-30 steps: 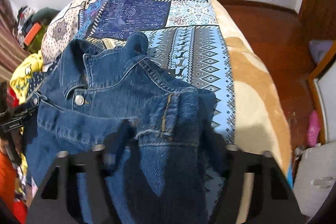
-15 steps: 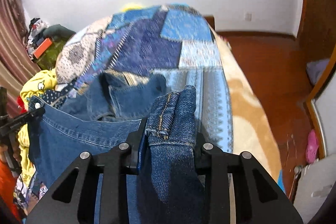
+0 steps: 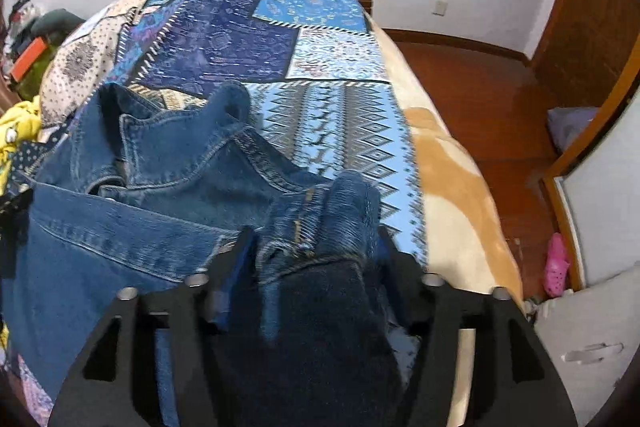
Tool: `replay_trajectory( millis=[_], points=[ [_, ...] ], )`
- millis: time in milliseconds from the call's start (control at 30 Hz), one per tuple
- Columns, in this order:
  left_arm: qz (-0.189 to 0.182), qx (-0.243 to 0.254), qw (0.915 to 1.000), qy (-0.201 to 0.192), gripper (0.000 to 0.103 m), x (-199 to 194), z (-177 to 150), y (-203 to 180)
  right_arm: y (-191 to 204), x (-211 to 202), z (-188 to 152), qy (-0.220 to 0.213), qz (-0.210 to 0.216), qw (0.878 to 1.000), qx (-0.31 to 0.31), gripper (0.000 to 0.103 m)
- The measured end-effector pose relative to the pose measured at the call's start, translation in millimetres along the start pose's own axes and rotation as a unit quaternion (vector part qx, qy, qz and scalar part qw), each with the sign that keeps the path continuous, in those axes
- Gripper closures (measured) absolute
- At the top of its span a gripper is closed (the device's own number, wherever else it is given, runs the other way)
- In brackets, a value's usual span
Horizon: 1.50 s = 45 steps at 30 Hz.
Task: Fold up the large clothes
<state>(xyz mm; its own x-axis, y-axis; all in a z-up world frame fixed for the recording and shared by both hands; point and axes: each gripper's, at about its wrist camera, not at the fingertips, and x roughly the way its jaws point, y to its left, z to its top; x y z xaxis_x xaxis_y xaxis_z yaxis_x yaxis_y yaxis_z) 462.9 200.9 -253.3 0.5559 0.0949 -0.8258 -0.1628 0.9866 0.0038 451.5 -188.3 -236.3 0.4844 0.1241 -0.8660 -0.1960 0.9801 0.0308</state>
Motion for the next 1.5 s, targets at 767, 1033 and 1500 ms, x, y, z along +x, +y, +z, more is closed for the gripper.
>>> replay_trajectory(
  millis=[767,1033,1500],
  points=[
    [-0.069,0.066,0.9952,0.019,0.006,-68.7,-63.1,-70.6,108.2,-57.9,-66.0,-0.040,0.095,0.988,-0.113,0.016],
    [-0.055,0.040,0.9974,0.025,0.004,-72.4,-105.0,-28.3,59.8,-65.4,-94.9,-0.022,0.084,0.992,-0.095,0.016],
    [0.009,-0.110,0.9923,0.056,0.003,-104.0,-142.9,60.0,1.9,-95.0,-130.4,-0.002,0.014,1.000,-0.011,0.015]
  ],
)
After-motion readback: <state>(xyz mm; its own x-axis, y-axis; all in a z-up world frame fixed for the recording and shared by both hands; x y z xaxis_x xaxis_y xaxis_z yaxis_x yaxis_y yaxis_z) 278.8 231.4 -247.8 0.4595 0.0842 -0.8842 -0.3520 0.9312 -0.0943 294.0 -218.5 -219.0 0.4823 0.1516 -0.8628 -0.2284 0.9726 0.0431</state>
